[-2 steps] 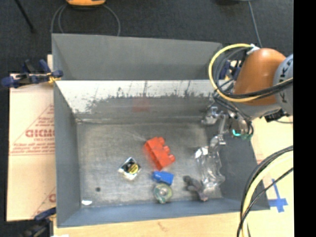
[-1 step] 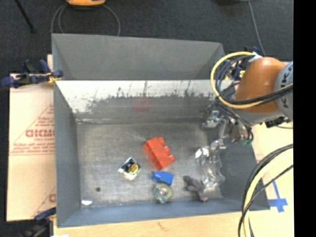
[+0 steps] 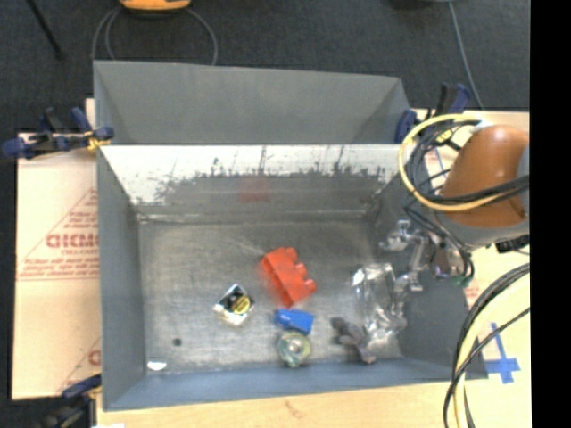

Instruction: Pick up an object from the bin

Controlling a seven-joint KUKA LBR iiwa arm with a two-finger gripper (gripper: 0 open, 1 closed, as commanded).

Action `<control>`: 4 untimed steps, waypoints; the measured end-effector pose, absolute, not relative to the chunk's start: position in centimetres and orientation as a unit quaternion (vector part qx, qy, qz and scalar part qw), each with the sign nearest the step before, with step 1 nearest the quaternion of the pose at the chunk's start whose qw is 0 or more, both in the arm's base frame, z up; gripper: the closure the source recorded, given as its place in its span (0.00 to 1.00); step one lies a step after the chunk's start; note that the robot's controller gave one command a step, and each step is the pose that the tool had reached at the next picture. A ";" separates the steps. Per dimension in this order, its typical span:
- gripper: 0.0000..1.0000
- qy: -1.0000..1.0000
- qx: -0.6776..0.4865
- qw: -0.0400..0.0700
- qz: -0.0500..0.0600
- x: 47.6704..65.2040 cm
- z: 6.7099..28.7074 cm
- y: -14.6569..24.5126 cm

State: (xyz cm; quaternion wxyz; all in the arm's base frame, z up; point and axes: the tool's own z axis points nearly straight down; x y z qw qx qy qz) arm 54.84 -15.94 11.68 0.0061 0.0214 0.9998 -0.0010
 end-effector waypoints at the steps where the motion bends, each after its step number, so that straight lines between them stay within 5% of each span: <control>1: 0.00 1.000 0.007 0.005 -0.001 55.5 11.3 -15.8; 2: 0.00 0.999 0.045 0.006 -0.001 51.6 11.9 -16.1; 4: 0.00 0.988 -0.156 0.003 -0.001 52.4 10.1 -15.8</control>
Offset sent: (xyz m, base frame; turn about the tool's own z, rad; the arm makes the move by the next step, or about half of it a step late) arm 0.0023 -0.0009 -0.0468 -0.0621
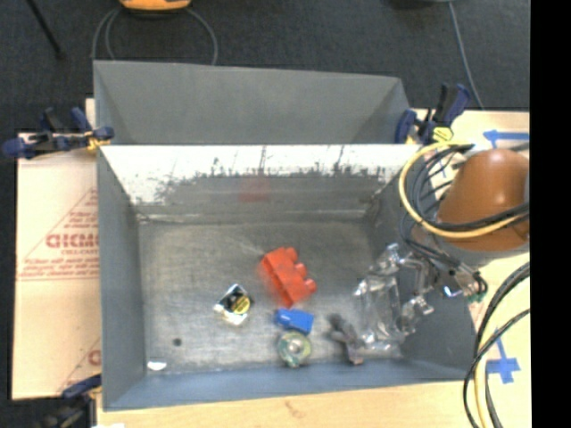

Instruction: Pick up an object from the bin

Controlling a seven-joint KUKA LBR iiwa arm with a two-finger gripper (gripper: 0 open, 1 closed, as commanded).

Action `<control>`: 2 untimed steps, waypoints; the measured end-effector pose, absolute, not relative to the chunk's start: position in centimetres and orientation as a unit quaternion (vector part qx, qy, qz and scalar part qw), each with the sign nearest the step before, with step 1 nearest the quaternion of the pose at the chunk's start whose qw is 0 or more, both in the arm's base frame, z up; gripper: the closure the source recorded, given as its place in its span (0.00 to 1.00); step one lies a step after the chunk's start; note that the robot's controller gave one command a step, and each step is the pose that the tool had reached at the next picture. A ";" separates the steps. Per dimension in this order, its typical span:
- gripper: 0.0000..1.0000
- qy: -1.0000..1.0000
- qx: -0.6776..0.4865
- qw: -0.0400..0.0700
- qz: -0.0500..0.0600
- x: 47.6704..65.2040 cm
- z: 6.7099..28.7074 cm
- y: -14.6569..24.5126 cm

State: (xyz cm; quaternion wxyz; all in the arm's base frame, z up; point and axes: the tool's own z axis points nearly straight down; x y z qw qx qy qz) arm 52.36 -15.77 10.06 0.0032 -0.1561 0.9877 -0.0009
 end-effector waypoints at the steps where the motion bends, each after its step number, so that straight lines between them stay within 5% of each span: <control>1: 0.00 0.943 -0.331 0.012 0.005 53.1 8.5 -15.2; 2: 0.00 0.783 -0.621 0.017 -0.006 55.2 7.7 -11.3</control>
Offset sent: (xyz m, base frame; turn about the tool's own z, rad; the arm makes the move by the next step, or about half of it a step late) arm -0.0024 -0.0048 -0.0274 -0.3729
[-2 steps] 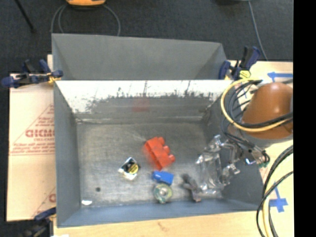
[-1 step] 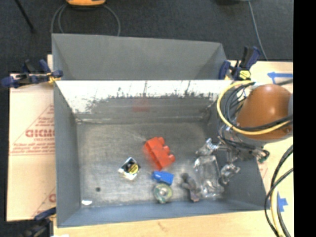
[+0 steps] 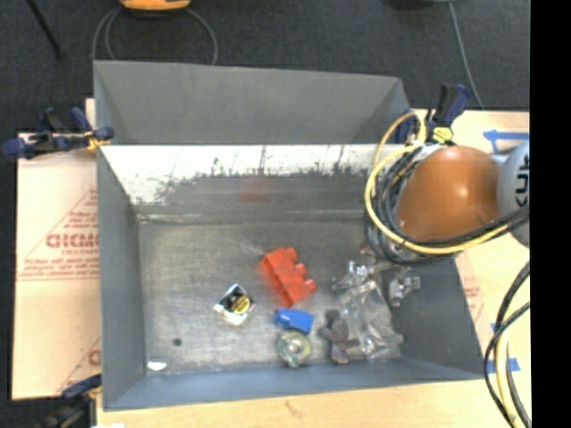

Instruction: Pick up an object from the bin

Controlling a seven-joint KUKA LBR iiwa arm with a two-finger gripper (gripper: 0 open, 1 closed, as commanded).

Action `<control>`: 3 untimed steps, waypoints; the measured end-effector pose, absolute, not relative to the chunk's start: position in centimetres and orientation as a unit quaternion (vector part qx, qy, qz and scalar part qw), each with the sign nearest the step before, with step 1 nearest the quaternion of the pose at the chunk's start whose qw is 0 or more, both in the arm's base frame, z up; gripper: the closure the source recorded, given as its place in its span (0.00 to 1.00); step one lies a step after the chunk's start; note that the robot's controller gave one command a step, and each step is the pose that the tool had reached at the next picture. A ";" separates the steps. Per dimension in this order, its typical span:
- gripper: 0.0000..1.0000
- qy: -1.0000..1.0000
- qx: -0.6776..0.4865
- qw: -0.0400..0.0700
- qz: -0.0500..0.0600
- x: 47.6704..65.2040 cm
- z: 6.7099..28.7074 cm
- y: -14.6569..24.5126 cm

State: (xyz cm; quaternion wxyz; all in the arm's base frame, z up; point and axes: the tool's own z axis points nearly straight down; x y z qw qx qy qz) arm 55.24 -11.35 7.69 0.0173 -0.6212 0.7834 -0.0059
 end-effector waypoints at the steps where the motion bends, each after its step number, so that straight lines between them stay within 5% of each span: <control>1: 1.00 0.785 -0.619 0.021 -0.018 55.8 8.1 -12.2; 2: 1.00 0.777 -0.630 0.003 -0.004 53.2 23.4 -13.8; 3: 0.00 0.777 -0.629 0.001 0.001 53.0 22.9 -13.6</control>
Offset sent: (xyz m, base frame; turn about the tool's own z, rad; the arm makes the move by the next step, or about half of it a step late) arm 0.0000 0.0000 0.0000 0.0000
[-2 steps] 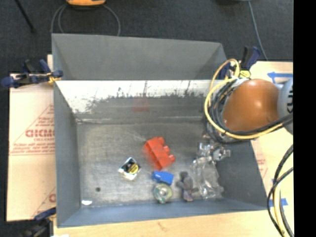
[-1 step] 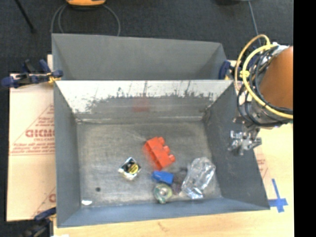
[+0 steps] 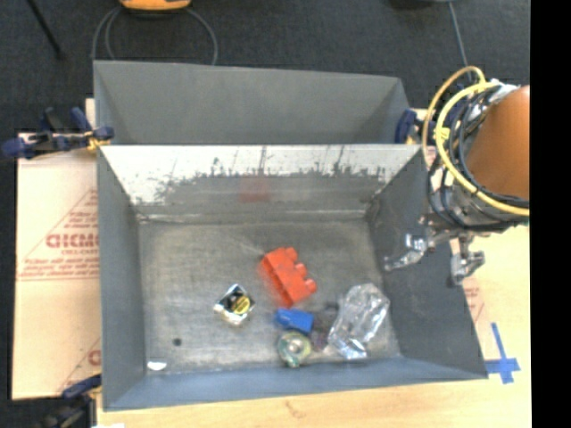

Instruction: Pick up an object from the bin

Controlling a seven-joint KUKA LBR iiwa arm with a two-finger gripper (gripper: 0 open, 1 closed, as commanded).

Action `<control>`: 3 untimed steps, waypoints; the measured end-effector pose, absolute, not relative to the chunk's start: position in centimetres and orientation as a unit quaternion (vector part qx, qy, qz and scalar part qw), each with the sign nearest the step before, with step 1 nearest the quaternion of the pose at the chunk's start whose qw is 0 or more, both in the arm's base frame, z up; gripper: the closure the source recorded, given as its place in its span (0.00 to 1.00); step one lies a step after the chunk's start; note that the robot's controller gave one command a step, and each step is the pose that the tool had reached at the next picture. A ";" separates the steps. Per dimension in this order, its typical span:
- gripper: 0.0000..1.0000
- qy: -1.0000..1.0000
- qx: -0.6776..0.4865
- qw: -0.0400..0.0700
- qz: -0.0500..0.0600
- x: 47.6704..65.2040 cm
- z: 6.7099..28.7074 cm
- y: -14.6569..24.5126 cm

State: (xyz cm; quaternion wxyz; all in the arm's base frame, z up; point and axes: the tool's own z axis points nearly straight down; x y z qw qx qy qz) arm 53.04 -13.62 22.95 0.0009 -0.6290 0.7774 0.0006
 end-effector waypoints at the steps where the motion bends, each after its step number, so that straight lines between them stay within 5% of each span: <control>1: 0.00 0.743 -0.669 -0.001 0.004 49.8 10.7 -7.2; 2: 1.00 0.744 -0.668 0.001 0.000 50.0 11.1 -7.6; 3: 1.00 0.747 -0.664 0.003 -0.003 51.6 22.9 -7.3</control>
Offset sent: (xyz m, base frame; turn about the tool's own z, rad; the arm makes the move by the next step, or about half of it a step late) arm -0.0308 0.0606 -0.1187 -0.0990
